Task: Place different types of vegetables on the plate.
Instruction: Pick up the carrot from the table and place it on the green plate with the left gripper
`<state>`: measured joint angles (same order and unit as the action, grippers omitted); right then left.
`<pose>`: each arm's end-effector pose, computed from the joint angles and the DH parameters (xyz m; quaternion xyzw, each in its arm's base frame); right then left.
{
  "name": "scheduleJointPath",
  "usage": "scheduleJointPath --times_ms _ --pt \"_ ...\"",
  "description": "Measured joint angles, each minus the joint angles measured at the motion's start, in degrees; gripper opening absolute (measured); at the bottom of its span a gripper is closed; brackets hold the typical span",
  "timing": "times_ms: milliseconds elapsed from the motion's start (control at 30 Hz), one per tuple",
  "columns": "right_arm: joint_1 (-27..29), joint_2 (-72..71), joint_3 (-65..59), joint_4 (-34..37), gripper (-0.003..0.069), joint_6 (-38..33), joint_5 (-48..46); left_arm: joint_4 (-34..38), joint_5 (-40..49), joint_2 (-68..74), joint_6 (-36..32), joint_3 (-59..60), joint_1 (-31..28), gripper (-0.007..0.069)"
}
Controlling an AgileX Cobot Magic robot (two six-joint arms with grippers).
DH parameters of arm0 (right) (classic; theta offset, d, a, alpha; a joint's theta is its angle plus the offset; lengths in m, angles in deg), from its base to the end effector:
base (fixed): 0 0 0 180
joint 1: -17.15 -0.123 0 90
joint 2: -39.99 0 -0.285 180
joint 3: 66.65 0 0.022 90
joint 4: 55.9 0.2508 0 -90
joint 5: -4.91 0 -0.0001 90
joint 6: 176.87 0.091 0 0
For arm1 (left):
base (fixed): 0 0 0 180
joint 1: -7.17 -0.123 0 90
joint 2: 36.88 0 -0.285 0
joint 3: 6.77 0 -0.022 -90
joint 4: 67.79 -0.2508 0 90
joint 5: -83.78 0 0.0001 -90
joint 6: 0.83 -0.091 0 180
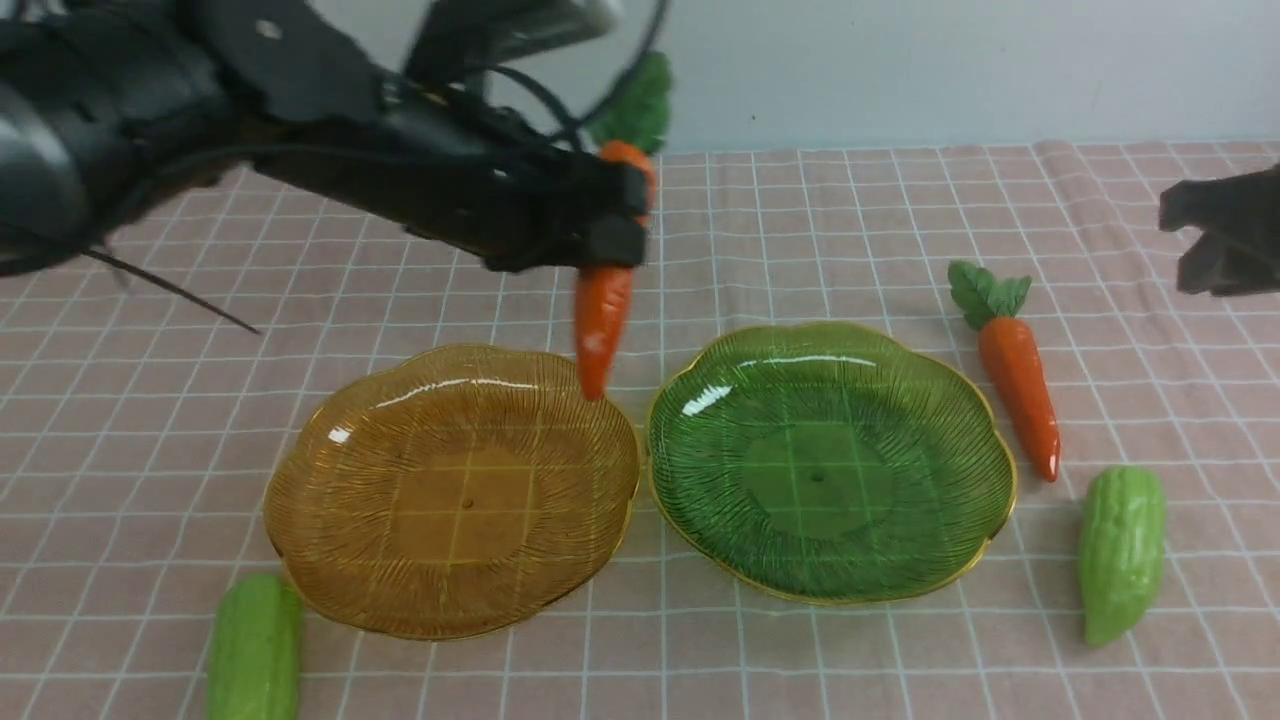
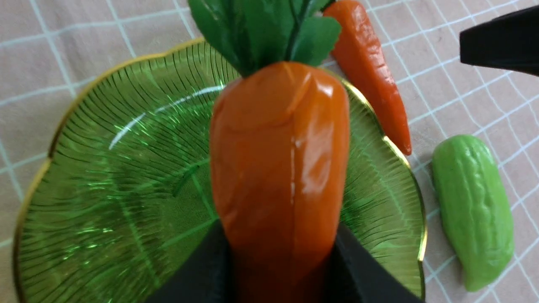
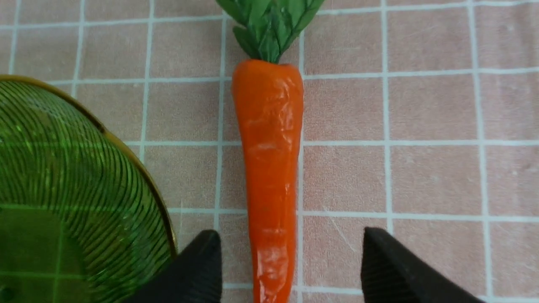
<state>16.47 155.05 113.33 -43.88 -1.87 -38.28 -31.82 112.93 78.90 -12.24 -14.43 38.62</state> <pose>0.3912 0.0176 0.2115 0.0130 0.9785 0.0776 0.1905 0.3562 -0.2484 0.2637 0.1409 0.8963 -0.2950 0.2998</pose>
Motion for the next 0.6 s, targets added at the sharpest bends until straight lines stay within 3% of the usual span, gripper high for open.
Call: scheduleJointPath --times_ms 200,433,500,600 --pt "-1.1 6.9 1.8 -0.2 0.0505 -0.2 1.3 0.1 -1.2 5.5 0.3 -0.2 0.8 0.0296" --pt "-1.9 11.2 3.6 -0.2 0.0496 -0.2 2.0 0.1 -0.8 6.8 0.3 -0.3 0.8 0.0459" --pt "-1.9 12.0 4.0 -0.2 0.0456 -0.2 2.0 0.1 0.1 6.8 0.3 -0.7 0.8 0.0502" --pt "-1.9 12.5 4.3 -0.9 0.0324 -0.2 2.0 -0.1 3.1 5.9 0.3 -1.6 0.3 0.0501"
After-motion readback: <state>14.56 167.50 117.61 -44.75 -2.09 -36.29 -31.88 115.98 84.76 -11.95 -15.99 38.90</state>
